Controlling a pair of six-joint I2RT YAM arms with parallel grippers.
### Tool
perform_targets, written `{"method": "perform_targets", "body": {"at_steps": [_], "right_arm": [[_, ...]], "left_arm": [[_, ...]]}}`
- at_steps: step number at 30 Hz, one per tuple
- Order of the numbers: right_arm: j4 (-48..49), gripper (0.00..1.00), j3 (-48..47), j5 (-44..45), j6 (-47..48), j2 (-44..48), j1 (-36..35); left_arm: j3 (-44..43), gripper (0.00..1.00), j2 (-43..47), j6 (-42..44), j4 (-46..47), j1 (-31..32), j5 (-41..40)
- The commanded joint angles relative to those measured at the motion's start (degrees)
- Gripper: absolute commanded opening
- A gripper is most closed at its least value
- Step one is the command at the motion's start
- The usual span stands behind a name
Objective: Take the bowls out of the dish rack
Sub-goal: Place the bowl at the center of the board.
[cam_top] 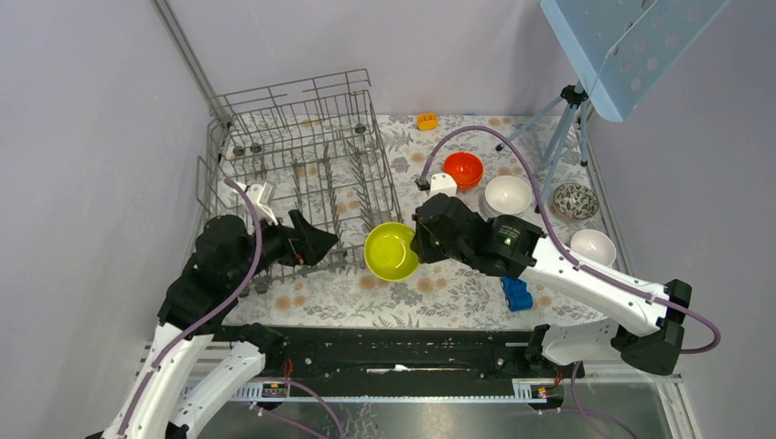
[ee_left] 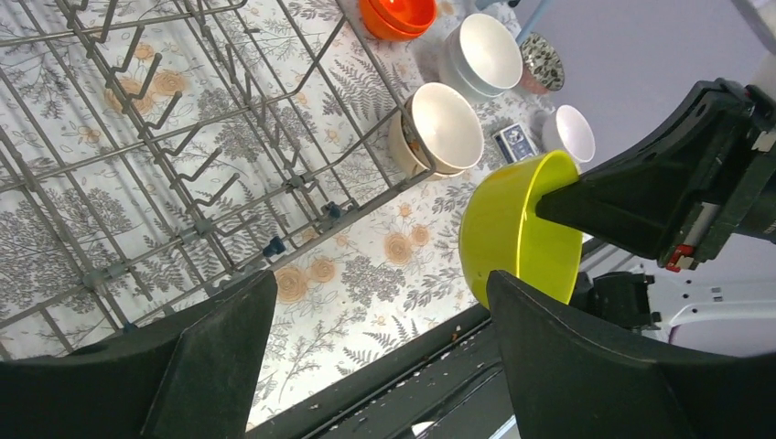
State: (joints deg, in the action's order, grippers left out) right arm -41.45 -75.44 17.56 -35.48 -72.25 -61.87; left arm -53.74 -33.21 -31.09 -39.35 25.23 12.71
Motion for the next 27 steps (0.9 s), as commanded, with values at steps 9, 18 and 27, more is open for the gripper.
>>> {"method": "perform_targets", "body": {"at_steps": [9,18,27], "right_arm": [[1.7,0.0,3.7,5.2,-3.3,2.5,-0.1],[1.1,0.0,4.7,6.1,-4.4,5.0,-0.1],[-0.4,0.0,5.1,7.1,-4.0,6.4,-0.1]], "left_arm": [[-8.3,0.95,-9.1,3.8,3.3,6.1,-1.6],[-14.2,0.99,-20.1,5.3,3.6,29.7,-27.3],[-17.9,0.75,-26.7,2.2,-7.1,42.7,-43.1]]}}
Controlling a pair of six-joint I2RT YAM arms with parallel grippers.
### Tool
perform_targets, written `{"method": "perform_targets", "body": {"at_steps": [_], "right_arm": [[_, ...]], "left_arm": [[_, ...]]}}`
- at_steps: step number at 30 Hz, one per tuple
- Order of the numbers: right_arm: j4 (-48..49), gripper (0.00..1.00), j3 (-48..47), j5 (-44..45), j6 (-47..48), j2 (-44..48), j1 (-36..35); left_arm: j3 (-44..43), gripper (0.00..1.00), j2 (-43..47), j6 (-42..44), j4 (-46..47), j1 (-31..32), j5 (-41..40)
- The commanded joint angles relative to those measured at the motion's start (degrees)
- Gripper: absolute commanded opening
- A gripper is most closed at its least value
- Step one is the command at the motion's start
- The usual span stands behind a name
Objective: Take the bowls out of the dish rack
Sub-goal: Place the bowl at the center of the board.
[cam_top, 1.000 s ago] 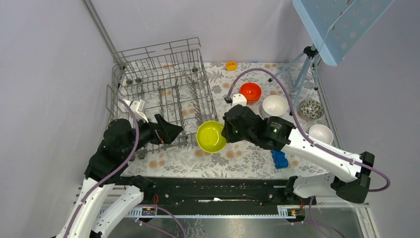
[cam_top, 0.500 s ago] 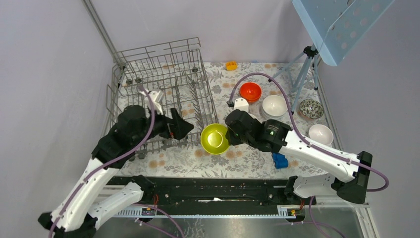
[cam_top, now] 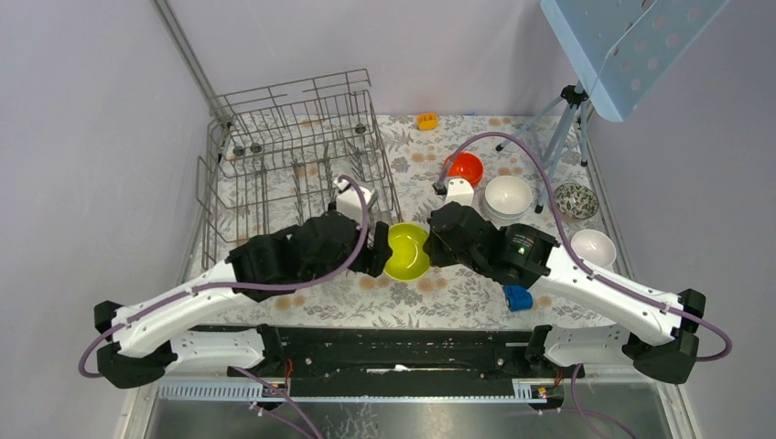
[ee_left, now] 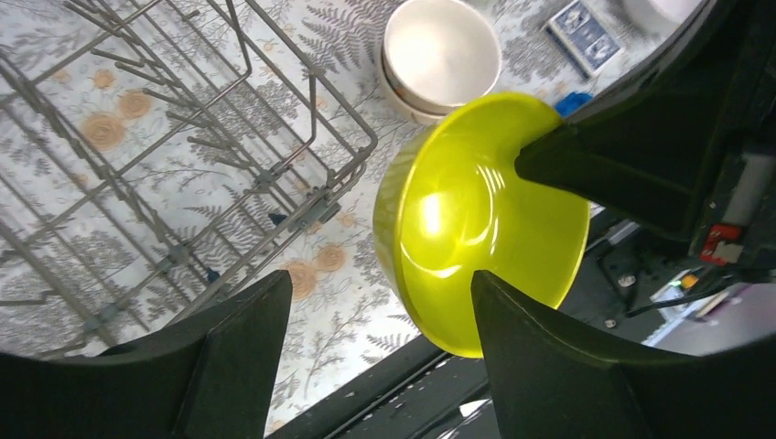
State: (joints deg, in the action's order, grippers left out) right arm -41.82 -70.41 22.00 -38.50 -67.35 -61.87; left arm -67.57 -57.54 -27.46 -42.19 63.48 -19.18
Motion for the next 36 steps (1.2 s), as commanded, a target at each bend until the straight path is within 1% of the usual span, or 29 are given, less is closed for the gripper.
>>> {"method": "perform_targets", "body": {"at_steps": [1,5,7,9,11,13,18,20,24,26,27,28,32,36], "right_arm": [[0.1,0.0,0.3,2.7,-0.9,1.6,-0.1],[0.4,0.0,0.8,1.6,-1.2,1.7,-0.1],[0.3,0.0,0.7,1.2,-1.4,1.8,-0.1],[0.0,0.0,0.6,0.9,-1.7,2.0,-0.1],[0.0,0.0,0.6,0.5,-1.9,2.1,-0.1],[-0.1,0.0,0.5,0.2,-2.2,1.9,-0.1],[0.1,0.0,-0.2,-1.4,-2.5,0.7,-0.1],[0.5,0.0,-0.3,-1.8,-2.6,0.8,-0.1],[0.7,0.0,-0.6,-2.2,-2.4,0.6,-0.1],[0.7,0.0,-0.7,-2.4,-2.1,0.6,-0.1],[0.7,0.0,-0.7,-2.5,-1.9,0.6,-0.1],[0.7,0.01,-0.7,-2.5,-1.8,0.6,-0.1],[1.1,0.24,-0.1,-2.6,-0.4,1.2,-0.1],[0.4,0.33,-0.4,-1.8,0.2,1.8,-0.1]], "left_arm": [[-4.4,0.73,-3.0,-1.8,-4.6,5.8,-12.5],[-5.8,0.64,-5.9,-2.8,-5.5,9.4,-15.3],[-6.5,0.56,-7.6,-3.4,-6.2,10.5,-17.1],[-6.9,0.51,-8.8,-4.1,-6.9,11.8,-18.9],[-7.1,0.48,-9.4,-4.7,-7.0,12.4,-20.2],[-7.2,0.42,-10.0,-5.2,-7.0,12.7,-21.0],[-8.4,0.37,-13.0,-6.9,-9.4,13.0,-23.4],[-8.2,0.32,-13.2,-7.3,-9.6,13.1,-23.7],[-8.3,0.16,-13.1,-7.7,-9.4,13.2,-24.1],[-8.4,0.03,-13.4,-7.7,-9.4,13.2,-24.2],[-8.4,0.0,-13.5,-7.7,-9.4,13.2,-24.1],[-8.4,0.0,-13.6,-7.8,-9.4,13.2,-24.1],[-8.5,0.0,-13.3,-8.3,-9.4,13.2,-24.2],[-8.4,0.0,-13.2,-8.6,-9.1,13.2,-24.6]]}}
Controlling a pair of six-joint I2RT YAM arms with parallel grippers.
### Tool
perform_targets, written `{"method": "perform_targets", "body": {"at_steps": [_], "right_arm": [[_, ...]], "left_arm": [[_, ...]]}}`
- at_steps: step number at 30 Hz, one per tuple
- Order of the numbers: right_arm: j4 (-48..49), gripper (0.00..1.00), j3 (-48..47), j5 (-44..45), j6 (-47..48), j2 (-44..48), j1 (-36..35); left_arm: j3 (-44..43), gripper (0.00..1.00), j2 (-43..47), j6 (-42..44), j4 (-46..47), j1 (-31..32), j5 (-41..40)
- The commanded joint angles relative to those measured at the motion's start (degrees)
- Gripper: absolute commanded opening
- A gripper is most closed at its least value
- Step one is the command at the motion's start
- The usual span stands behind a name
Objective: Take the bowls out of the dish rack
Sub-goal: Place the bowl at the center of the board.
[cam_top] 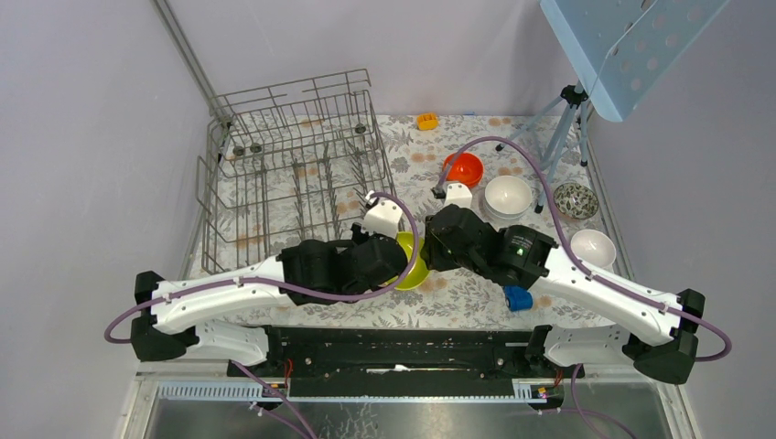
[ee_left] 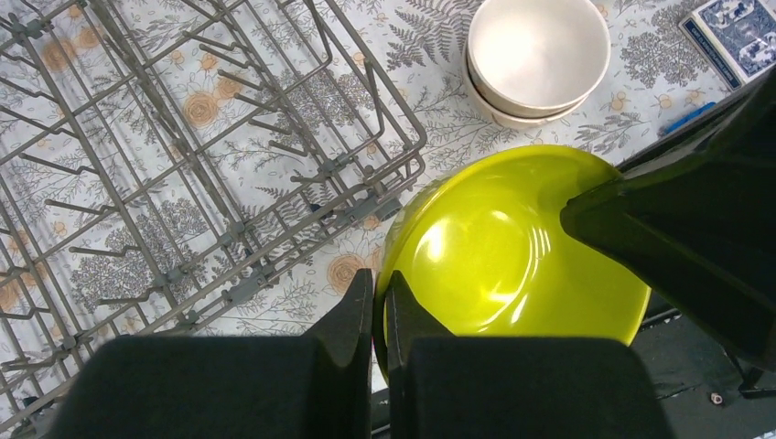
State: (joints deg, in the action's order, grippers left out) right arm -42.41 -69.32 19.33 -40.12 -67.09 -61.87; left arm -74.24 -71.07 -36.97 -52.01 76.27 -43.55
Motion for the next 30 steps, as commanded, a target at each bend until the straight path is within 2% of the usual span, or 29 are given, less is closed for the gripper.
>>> {"method": "perform_targets", "body": {"at_steps": [1,5,13,15,16,17,18,19,22,24,30], "right_arm": [[0.9,0.34,-1.6,0.9,1.8,1.7,-0.1],[0.6,0.33,-1.8,1.2,2.1,2.1,-0.1],[0.1,0.0,-1.0,-0.2,3.2,1.8,-0.1],[-0.5,0.0,-0.8,-0.5,3.3,2.3,-0.1],[-0.8,0.0,-0.8,-0.5,3.4,2.5,-0.1],[-1.5,0.0,-0.7,-0.5,3.5,3.0,-0.1],[-2.3,0.0,-0.5,-0.3,3.6,3.5,-0.1],[-3.1,0.0,-0.2,-0.1,3.7,4.1,-0.1],[-5.3,0.0,1.8,0.3,3.5,6.8,-0.1],[-6.5,0.0,3.9,0.3,3.2,9.2,-0.1],[-10.0,0.0,9.3,-1.3,1.5,15.4,-0.1]], "left_arm": [[-1.7,0.0,0.2,0.9,0.6,0.4,-0.4],[-1.5,0.0,-0.5,0.6,0.7,0.4,-0.6],[-0.7,0.0,0.7,0.4,3.5,0.4,2.3],[-0.6,0.0,1.1,0.7,4.2,0.4,3.7],[-0.2,0.08,1.5,0.8,4.7,0.4,4.4],[0.3,0.24,2.1,0.9,5.2,0.4,5.0],[0.9,0.48,2.8,0.9,5.8,0.4,5.6],[1.7,0.64,3.7,0.8,6.5,0.4,6.1],[4.8,0.96,7.0,0.2,8.4,0.4,6.7],[6.4,0.99,8.8,-0.4,9.0,0.4,7.1],[9.8,0.99,15.4,-2.1,9.6,0.4,9.1]]}}
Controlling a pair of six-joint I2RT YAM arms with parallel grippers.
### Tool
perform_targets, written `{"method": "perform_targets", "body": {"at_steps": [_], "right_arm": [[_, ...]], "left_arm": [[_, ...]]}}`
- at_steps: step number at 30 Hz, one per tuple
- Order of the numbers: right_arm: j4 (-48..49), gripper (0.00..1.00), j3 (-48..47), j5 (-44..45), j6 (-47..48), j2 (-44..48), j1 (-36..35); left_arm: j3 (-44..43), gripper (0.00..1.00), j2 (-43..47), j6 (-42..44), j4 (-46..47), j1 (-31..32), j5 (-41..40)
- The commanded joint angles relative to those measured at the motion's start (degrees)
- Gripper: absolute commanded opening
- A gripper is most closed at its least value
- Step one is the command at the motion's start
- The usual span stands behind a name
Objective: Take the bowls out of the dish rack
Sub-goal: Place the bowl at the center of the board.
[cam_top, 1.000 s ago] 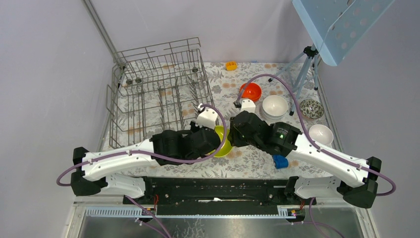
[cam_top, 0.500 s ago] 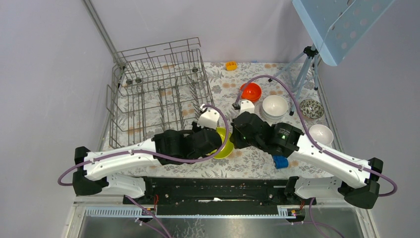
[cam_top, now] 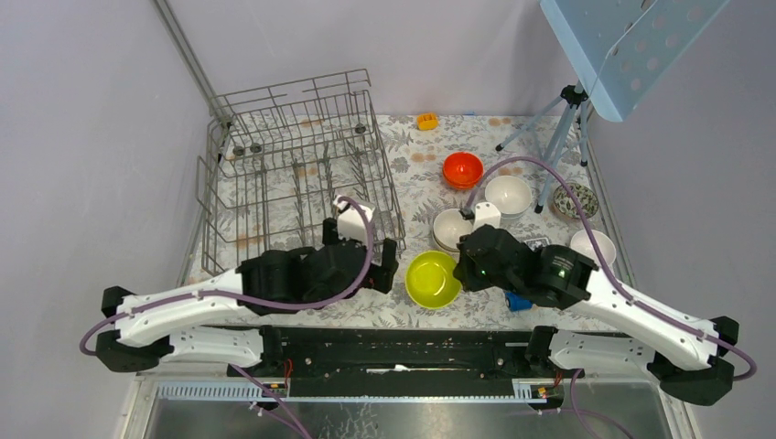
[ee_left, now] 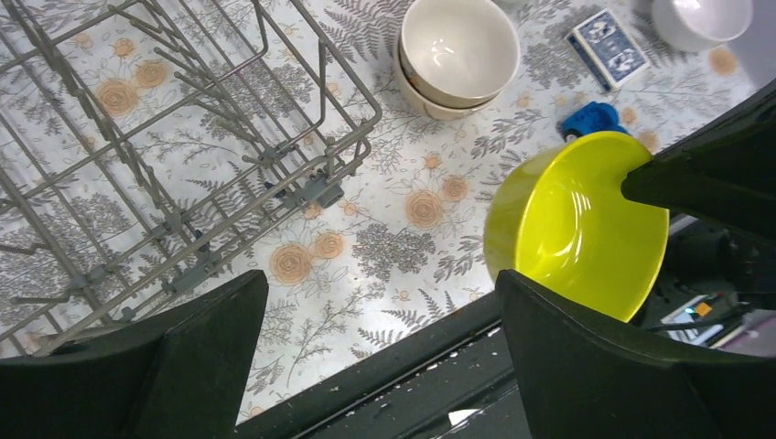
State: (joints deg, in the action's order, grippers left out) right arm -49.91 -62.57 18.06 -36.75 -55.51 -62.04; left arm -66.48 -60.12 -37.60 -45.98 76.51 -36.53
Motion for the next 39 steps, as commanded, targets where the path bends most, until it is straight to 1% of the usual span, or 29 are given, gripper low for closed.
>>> {"method": "perform_targets", "body": {"at_steps": [1,7,11,15,19,26,30,39], "right_arm": [[-3.1,0.0,3.8,0.0,-2.4,5.0,0.1],[-4.1,0.0,10.3,3.3,-7.4,7.8,0.1],[0.9,0.0,14.8,4.8,-11.1,7.8,0.1],[5.6,0.0,18.5,7.1,-12.7,4.6,0.1],[11.7,0.0,20.8,6.2,-13.9,1.0,0.4],[17.9,0.0,23.0,2.4,-14.1,-3.7,2.4],[19.9,0.0,24.6,-0.5,-13.6,-5.0,5.1],[20.2,0.0,25.2,-1.3,-12.8,-5.6,8.1]], "left_arm": [[3.3,0.99,5.9,-1.7,3.9,0.1,2.6],[9.7,0.99,14.9,-5.6,3.7,0.1,0.8],[13.4,0.99,20.6,-7.7,5.1,0.1,0.2],[16.7,0.99,23.6,-10.2,4.9,0.1,-2.2],[19.2,0.99,24.9,-14.1,5.0,0.2,-2.1],[21.8,0.99,24.3,-18.7,4.4,0.1,-2.5],[21.6,0.99,23.4,-20.0,3.2,0.1,-1.8],[20.8,0.99,25.0,-19.9,1.9,0.1,-1.4]]}}
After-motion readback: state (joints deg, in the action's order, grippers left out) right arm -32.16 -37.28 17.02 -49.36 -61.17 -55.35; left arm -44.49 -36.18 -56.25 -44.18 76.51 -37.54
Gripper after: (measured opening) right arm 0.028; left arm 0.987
